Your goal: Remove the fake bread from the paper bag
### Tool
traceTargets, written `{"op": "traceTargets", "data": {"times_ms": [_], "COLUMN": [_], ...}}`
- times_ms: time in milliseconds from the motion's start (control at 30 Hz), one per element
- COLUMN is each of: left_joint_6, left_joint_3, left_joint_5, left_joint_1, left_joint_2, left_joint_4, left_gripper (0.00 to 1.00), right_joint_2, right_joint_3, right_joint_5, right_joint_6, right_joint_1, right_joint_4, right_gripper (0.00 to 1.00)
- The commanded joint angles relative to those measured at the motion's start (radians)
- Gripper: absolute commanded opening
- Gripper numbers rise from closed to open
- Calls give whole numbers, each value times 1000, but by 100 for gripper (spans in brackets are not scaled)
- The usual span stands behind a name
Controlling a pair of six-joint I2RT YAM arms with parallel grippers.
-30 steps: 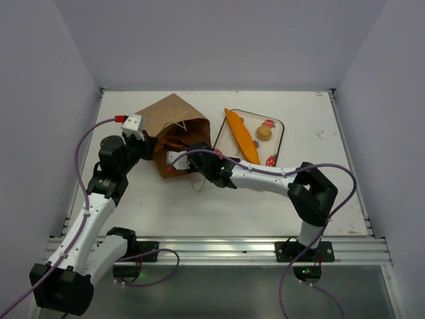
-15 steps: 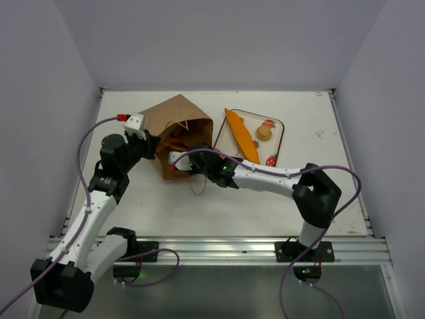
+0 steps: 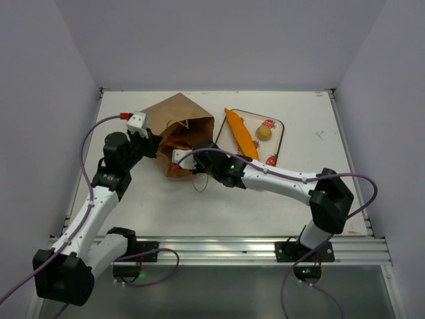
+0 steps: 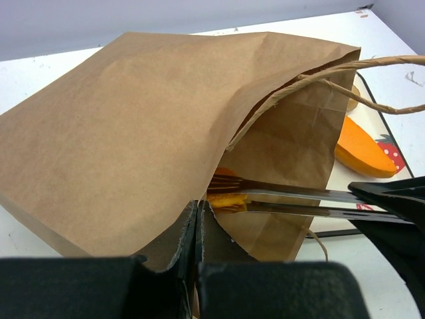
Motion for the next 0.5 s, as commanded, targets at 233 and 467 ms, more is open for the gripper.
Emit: {"op": "traceTargets", "data": {"times_ms": [233, 467], "left_joint_6": [14, 27], "left_joint_3": [-2, 21], "left_joint_5": [-47, -49], "left_joint_1": [26, 40], "left_joint_2": [7, 13], "left_joint_4": [49, 46], "left_gripper": [1, 1], "right_joint_2": [-197, -326], "right_joint_3": [-29, -43], "right_joint_5": [-30, -96], "right_joint_6": [41, 90], "right_joint_1": [11, 11], "right_joint_4": [-169, -290], "right_gripper": [0, 0]}}
